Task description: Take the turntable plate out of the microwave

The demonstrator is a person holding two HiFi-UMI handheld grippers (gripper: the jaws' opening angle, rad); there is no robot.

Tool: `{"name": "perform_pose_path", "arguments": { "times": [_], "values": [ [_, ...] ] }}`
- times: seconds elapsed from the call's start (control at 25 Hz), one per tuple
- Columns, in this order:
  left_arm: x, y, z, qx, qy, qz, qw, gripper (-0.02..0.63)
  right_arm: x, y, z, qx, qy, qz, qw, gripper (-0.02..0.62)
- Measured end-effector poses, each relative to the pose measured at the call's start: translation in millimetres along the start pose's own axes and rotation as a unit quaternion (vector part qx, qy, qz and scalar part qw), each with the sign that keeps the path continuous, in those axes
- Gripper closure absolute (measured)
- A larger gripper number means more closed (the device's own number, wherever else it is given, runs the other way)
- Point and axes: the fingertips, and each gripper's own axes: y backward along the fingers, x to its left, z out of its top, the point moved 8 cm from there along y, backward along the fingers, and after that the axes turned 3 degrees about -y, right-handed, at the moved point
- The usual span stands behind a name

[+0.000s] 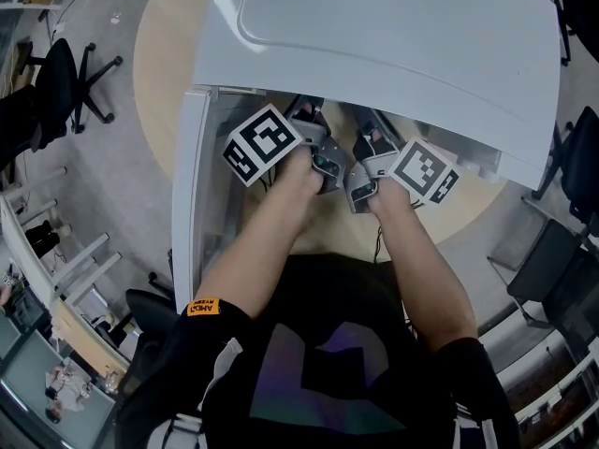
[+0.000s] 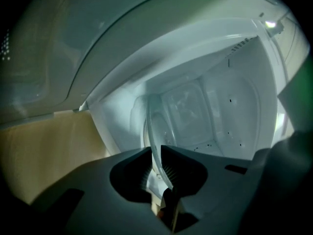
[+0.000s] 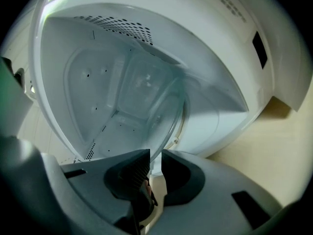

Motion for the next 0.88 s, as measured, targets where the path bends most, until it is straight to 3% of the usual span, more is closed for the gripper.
{"name": "perform_pose_path", "arguments": {
  "times": [0.72, 0.88],
  "values": [
    [-6, 3, -1, 0.006, -0.006, -0.006, 0.9999, 0.508, -6, -16, 10, -0.024, -0.075, 0.03, 0.996, 0.529],
    [-8, 3, -1, 0.008, -0.008, -0.015, 0.9998, 0.508, -3, -18, 12, -0.029, -0.08, 0.053, 0.995, 0.529]
  ]
}}
